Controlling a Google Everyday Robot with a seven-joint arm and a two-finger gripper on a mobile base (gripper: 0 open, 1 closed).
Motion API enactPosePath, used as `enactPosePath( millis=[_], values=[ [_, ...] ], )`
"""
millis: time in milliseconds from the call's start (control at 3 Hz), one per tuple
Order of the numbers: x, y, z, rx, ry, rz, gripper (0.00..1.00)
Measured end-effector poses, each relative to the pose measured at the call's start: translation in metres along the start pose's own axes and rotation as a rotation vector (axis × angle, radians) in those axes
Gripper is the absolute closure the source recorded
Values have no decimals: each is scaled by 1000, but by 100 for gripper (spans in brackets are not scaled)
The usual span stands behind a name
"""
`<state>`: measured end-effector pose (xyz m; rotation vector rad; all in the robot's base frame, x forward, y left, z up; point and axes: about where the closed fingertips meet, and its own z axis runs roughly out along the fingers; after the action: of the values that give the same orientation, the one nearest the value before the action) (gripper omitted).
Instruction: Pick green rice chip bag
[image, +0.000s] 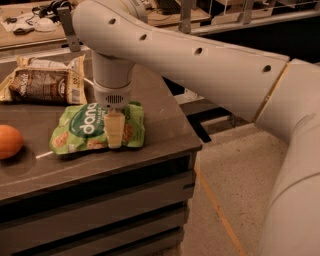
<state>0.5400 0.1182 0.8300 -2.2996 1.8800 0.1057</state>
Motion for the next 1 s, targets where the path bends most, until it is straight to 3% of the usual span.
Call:
enactPosePath(
  millis=[333,667,1000],
  values=[
    [-5,3,-19,-5,-7,-20,88],
    [-9,6,-55,3,-32,-45,100],
    [-14,10,-96,15,-93,-85,100]
  ],
)
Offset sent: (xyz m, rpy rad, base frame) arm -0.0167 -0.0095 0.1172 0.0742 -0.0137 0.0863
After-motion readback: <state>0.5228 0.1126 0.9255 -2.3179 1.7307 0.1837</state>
